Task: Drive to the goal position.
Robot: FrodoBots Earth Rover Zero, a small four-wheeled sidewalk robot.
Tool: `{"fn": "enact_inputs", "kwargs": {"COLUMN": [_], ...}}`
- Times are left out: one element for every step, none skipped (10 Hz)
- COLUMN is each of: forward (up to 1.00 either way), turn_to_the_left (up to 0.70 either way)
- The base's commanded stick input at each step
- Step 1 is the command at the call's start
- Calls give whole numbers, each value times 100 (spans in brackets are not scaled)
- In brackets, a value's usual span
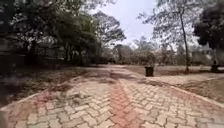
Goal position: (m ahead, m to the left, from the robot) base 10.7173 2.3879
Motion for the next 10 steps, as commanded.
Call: {"fn": "enact_inputs", "kwargs": {"forward": [70,70,70,70,70,70,70,70,70,70], "turn_to_the_left": [0,0,0,0,0,0,0,0,0,0]}}
